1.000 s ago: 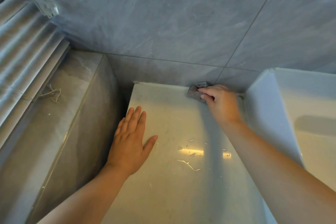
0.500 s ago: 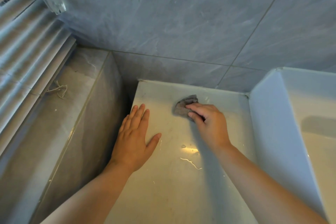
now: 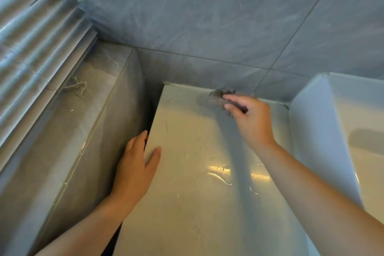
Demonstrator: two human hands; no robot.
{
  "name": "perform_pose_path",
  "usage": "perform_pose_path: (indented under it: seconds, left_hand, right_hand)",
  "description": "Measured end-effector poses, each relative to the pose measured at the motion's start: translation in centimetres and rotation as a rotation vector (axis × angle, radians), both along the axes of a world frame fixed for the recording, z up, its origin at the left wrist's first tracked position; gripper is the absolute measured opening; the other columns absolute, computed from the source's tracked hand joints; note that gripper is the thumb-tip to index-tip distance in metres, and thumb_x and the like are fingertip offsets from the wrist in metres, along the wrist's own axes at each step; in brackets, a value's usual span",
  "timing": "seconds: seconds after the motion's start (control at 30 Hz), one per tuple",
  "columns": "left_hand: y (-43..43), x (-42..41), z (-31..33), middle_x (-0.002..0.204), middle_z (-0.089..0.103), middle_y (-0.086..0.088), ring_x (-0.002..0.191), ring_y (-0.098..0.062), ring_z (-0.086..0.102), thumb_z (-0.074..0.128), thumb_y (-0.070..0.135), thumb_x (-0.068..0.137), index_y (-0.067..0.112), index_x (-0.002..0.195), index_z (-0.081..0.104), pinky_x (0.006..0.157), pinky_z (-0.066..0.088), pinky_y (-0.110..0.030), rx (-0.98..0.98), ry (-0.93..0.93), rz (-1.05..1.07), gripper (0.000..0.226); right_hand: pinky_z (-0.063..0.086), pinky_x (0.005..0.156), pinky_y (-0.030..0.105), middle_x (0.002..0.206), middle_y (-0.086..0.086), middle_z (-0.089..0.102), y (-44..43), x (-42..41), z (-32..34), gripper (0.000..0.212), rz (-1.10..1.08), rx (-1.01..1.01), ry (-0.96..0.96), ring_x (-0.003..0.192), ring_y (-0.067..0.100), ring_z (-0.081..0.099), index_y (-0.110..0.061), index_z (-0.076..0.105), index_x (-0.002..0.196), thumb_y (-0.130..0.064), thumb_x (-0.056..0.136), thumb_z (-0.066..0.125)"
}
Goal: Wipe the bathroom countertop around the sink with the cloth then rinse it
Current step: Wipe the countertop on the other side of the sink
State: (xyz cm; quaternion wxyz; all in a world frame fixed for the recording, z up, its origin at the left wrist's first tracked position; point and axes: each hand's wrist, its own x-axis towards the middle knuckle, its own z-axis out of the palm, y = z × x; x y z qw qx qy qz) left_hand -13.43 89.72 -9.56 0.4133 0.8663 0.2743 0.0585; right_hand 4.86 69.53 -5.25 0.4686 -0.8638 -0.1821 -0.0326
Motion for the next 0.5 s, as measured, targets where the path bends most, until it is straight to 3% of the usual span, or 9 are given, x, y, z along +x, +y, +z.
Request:
perform_pose_path:
  seconds: [0.07, 0.2, 0.3, 0.5]
  left_hand:
    - [0.2, 0.3, -0.5, 0.137, 0.044, -0.002, 0.119, -0.019, 0.049, 0.048, 0.043, 0.091, 0.020, 0.142, 0.037, 0.098, 0.046, -0.042, -0.010, 0.010, 0.021, 0.057]
    - [-0.3, 0.6, -1.3, 0.117, 0.052, -0.002, 0.104, -0.019, 0.053, 0.047, 0.042, 0.091, 0.020, 0.129, 0.052, 0.091, 0.044, -0.032, 0.078, -0.026, 0.016, 0.044]
    - [-0.2, 0.7, -1.4, 0.116, 0.052, -0.001, 0.102, -0.017, 0.053, 0.045, 0.043, 0.091, 0.020, 0.127, 0.054, 0.089, 0.043, -0.030, 0.086, -0.027, 0.017, 0.044]
    - [-0.3, 0.7, -1.4, 0.117, 0.052, -0.001, 0.101, -0.017, 0.053, 0.038, 0.053, 0.087, 0.020, 0.129, 0.052, 0.090, 0.047, -0.035, 0.068, -0.034, 0.027, 0.055]
  right_hand:
    - [0.051, 0.089, 0.032, 0.102, -0.001, 0.073, 0.9, 2.5, -0.4, 0.023, 0.000, -0.076, -0.037, 0.096, 0.015, 0.067, -0.016, 0.074, 0.103, -0.013, 0.081, 0.068]
    - [0.050, 0.088, 0.033, 0.103, 0.006, 0.073, 2.5, 3.8, -2.7, 0.025, 0.071, -0.261, -0.090, 0.098, 0.026, 0.066, -0.013, 0.073, 0.104, -0.013, 0.080, 0.068]
    - [0.049, 0.089, 0.033, 0.106, 0.005, 0.072, 2.6, 3.2, -3.5, 0.024, 0.021, -0.204, -0.081, 0.100, 0.025, 0.065, -0.014, 0.073, 0.105, -0.013, 0.082, 0.067]
    - [0.040, 0.084, 0.017, 0.102, -0.004, 0.073, 3.1, 0.0, -4.0, 0.023, 0.124, -0.196, -0.078, 0.097, 0.019, 0.063, -0.020, 0.074, 0.103, -0.019, 0.081, 0.066]
